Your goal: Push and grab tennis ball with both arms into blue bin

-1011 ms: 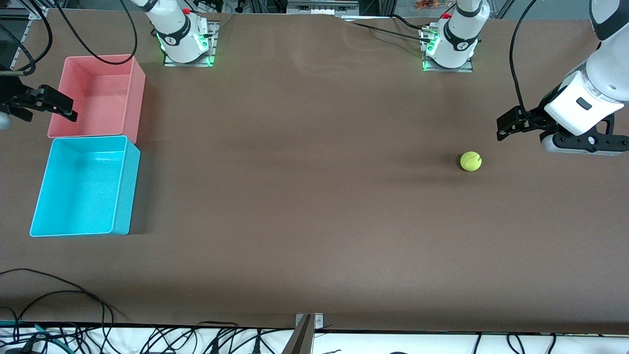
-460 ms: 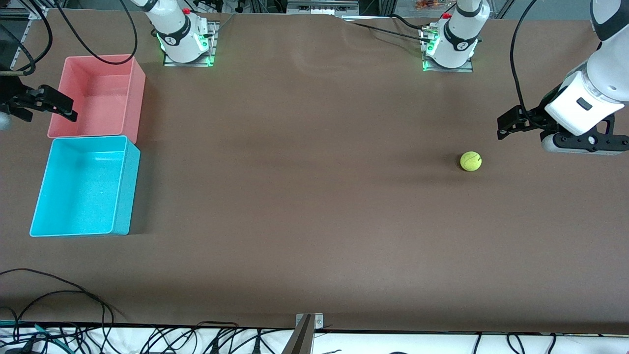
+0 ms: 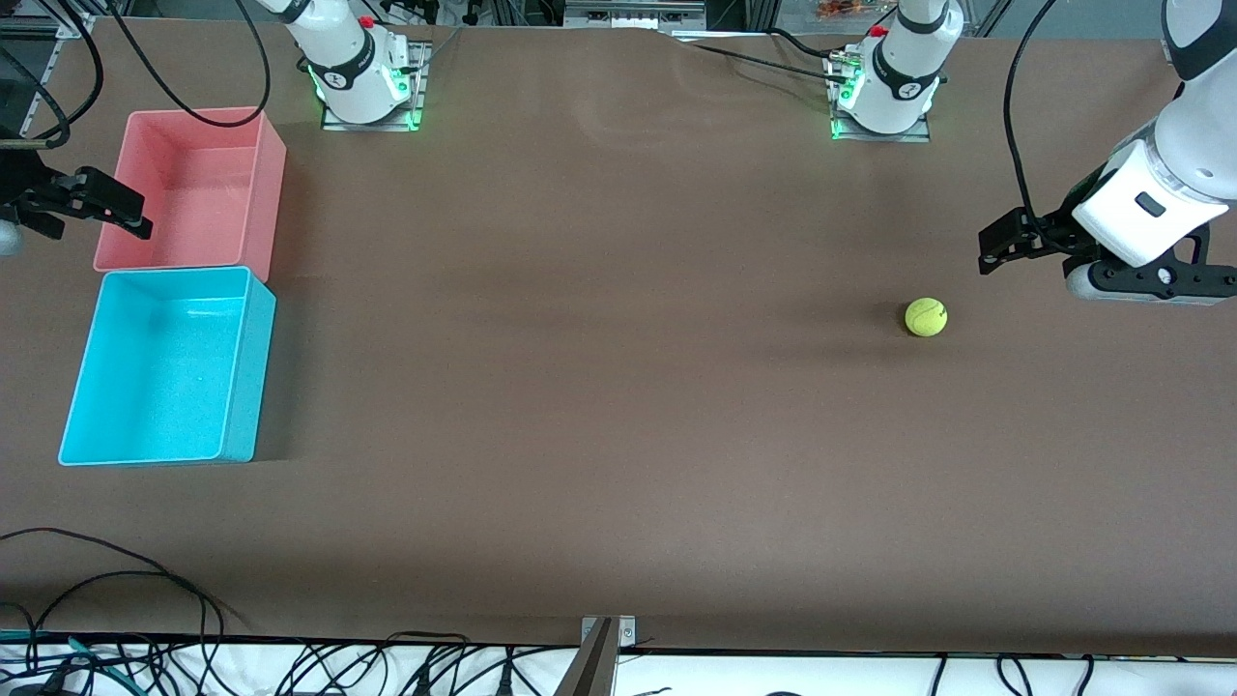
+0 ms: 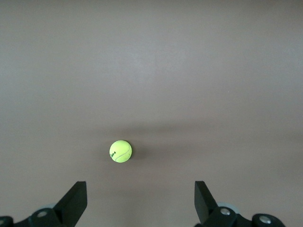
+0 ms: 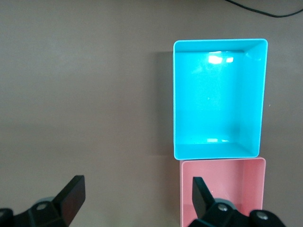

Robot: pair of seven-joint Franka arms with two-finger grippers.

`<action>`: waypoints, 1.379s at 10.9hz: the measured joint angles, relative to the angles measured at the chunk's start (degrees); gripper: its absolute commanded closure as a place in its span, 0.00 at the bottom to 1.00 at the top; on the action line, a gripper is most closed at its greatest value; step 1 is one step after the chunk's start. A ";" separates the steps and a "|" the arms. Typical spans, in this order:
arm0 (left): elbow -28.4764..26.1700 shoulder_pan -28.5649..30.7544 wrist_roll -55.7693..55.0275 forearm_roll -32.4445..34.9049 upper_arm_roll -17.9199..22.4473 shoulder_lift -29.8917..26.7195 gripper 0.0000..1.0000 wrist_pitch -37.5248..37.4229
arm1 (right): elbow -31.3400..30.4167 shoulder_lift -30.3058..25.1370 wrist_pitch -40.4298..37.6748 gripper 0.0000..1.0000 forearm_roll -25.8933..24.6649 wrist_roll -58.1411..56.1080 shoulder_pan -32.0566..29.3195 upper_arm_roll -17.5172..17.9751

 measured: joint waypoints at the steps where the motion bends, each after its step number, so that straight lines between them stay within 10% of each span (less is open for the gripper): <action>1: 0.00 0.04 0.00 0.00 0.02 0.00 0.00 0.00 | 0.00 0.00 0.00 0.00 0.00 0.00 0.00 0.00; 15: 0.00 0.68 0.01 0.00 0.30 0.00 0.00 -1.06 | 0.01 0.00 0.00 0.00 0.00 0.02 -0.01 -0.15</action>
